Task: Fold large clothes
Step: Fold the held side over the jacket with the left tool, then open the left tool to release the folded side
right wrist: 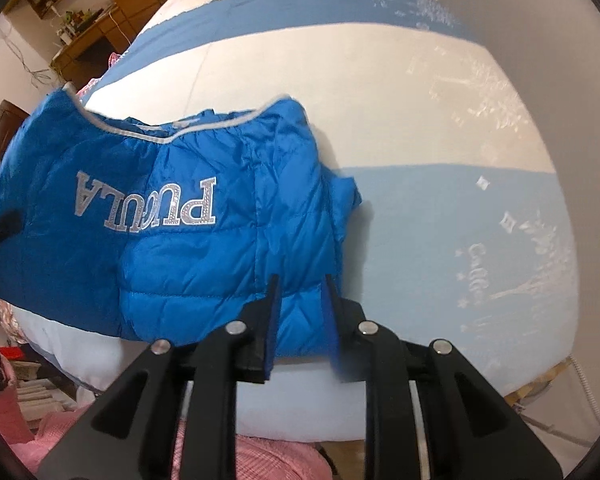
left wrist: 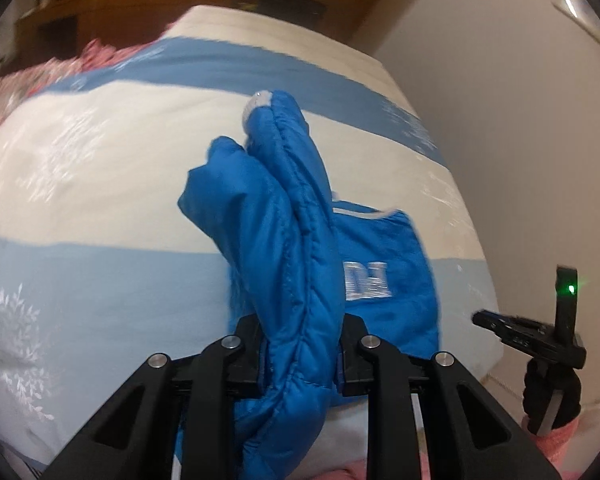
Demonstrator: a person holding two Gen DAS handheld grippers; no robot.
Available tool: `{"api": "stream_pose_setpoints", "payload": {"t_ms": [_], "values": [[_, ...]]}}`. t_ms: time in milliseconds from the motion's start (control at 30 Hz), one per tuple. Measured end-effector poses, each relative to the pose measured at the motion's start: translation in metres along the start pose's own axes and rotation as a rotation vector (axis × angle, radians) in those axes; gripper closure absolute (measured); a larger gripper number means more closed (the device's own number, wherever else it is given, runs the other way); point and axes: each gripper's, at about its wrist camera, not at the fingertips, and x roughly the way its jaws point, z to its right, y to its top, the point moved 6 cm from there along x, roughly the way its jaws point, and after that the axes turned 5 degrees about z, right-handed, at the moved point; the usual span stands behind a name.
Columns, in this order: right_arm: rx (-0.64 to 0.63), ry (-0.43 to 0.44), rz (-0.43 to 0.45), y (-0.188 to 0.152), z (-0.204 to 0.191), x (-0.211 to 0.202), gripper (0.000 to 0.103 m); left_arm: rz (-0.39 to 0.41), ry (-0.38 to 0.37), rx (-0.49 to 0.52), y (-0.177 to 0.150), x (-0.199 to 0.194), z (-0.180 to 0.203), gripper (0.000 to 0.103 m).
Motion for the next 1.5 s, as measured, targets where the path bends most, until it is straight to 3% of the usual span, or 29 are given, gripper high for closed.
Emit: {"api": "stream_pose_setpoints", "payload": {"t_ms": [133,300,533,667,833,900,1000,1100,1133,1200,1267,1333,1400,1500], "values": [[-0.013,0.005,0.008,0.005,-0.005,-0.009,0.078,-0.038,0.005,0.086,-0.001,0.021,0.045,0.08],[-0.003,0.017,-0.005,0.003,0.003,-0.005,0.078,-0.113,0.019,0.123,-0.012,0.069,0.08,0.079],[0.032,0.006,-0.059,-0.007,0.019,0.019,0.078,-0.208,-0.002,0.134,-0.038,0.145,0.09,0.076],[0.028,-0.008,-0.058,-0.006,0.023,0.022,0.078,-0.221,0.007,0.148,-0.054,0.174,0.09,0.073],[0.025,-0.003,-0.062,-0.004,0.022,0.025,0.078,-0.231,-0.051,0.108,-0.051,0.16,0.09,0.072],[0.021,0.0,-0.062,-0.003,0.02,0.026,0.077,-0.226,-0.079,0.102,-0.048,0.146,0.092,0.065],[0.012,0.008,-0.058,0.002,0.017,0.026,0.073,-0.218,-0.183,0.076,-0.042,0.118,0.102,0.054],[0.012,0.027,-0.044,0.008,0.014,0.023,0.068,-0.214,-0.362,0.051,-0.032,0.08,0.118,0.052],[0.012,0.031,-0.041,0.01,0.013,0.022,0.067,-0.206,-0.386,0.045,-0.028,0.073,0.121,0.052],[0.01,0.048,-0.033,0.014,0.01,0.018,0.062,-0.154,-0.344,0.068,-0.018,0.057,0.114,0.052],[0.009,0.074,-0.026,0.018,0.004,0.016,0.056,-0.119,-0.222,0.11,-0.012,0.052,0.101,0.052],[0.009,0.102,-0.03,0.02,-0.003,0.014,0.05,-0.077,-0.015,0.153,-0.004,0.055,0.071,0.052],[0.014,0.147,-0.038,0.024,-0.014,0.014,0.045,-0.079,0.123,0.167,-0.001,0.064,0.048,0.052],[0.011,0.188,-0.048,0.03,-0.03,0.018,0.04,-0.105,0.18,0.152,-0.003,0.078,0.026,0.052]]}}
